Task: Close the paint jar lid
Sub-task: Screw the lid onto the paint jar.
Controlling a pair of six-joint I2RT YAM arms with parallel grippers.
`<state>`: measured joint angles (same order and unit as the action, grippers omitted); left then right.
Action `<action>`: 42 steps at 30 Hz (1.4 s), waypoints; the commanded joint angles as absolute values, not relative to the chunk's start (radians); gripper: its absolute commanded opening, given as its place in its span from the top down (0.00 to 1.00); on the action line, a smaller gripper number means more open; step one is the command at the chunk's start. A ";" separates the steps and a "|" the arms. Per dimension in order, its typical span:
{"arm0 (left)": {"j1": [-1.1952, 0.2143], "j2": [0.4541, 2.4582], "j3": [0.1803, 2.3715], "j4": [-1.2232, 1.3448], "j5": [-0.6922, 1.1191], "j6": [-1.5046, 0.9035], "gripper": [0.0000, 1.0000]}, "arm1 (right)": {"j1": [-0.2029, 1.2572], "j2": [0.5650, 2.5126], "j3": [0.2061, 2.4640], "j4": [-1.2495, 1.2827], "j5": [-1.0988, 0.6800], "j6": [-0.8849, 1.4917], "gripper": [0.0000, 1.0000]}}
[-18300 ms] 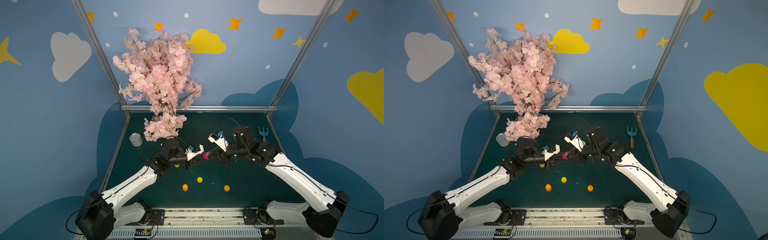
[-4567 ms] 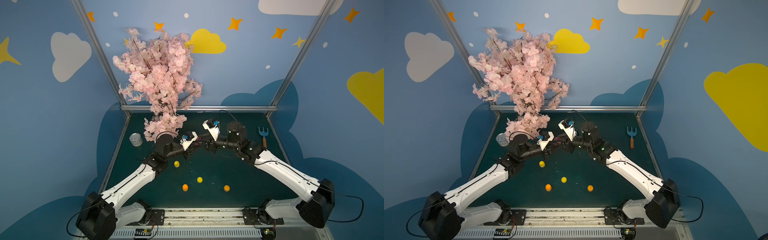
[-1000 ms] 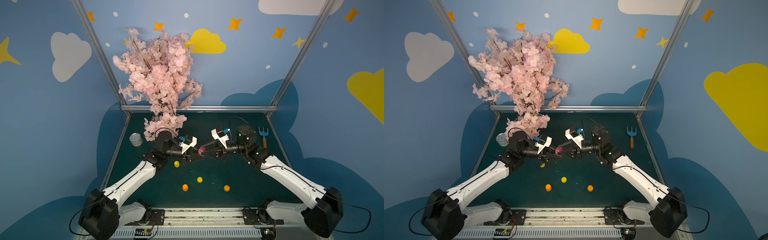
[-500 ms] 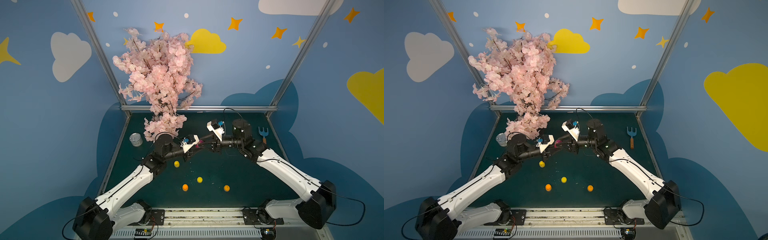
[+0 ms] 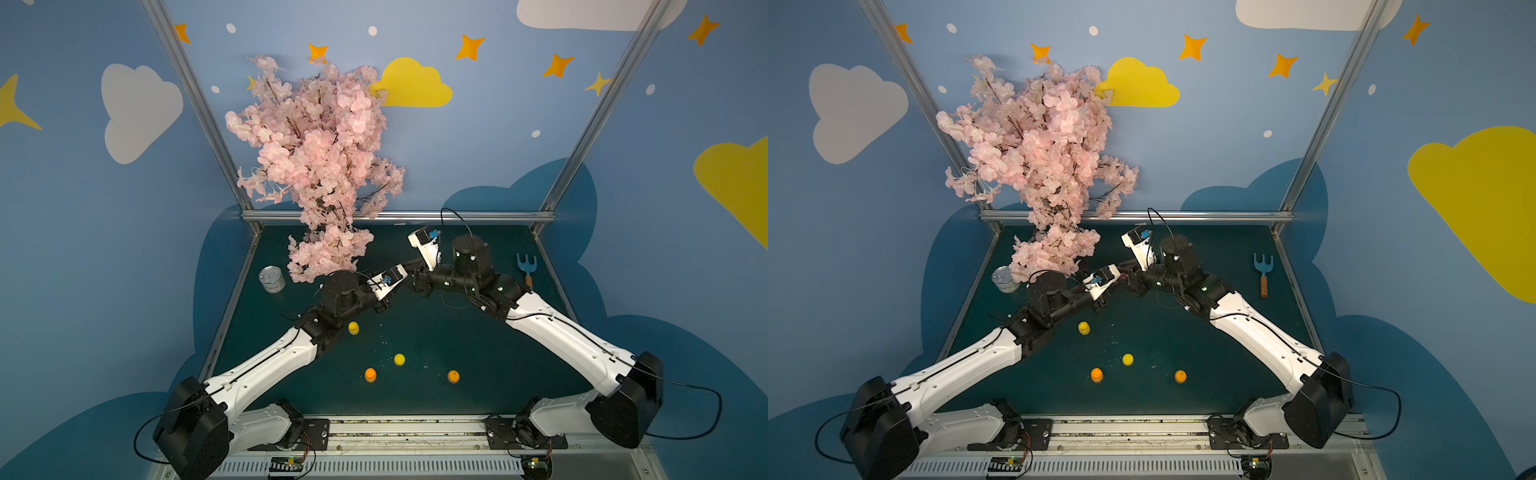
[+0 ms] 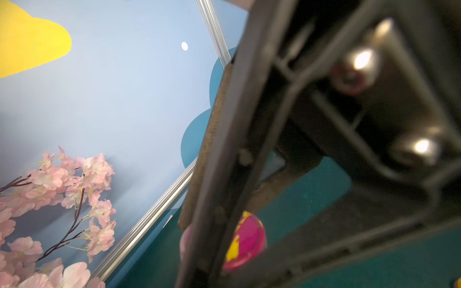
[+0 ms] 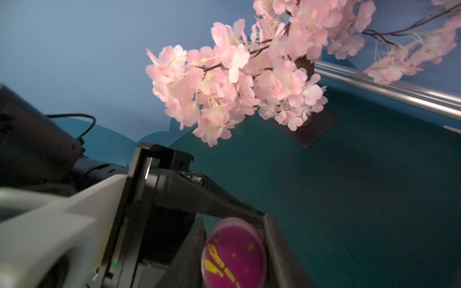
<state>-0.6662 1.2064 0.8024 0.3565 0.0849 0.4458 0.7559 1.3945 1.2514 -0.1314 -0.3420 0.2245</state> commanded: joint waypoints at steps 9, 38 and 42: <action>-0.693 1.139 0.789 0.479 0.142 0.387 0.91 | 0.742 1.371 1.195 -0.201 -0.154 0.331 0.70; -0.484 1.165 0.762 0.327 1.017 0.086 0.89 | 0.638 1.002 0.854 0.047 -0.630 0.066 0.23; -0.498 1.193 0.800 0.302 1.136 0.076 0.88 | 0.637 0.991 0.830 0.172 -0.741 0.048 0.26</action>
<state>-0.4900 1.1774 0.7654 0.2924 0.9092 0.1017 0.6376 1.0069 0.8299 0.0288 -0.5926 0.1020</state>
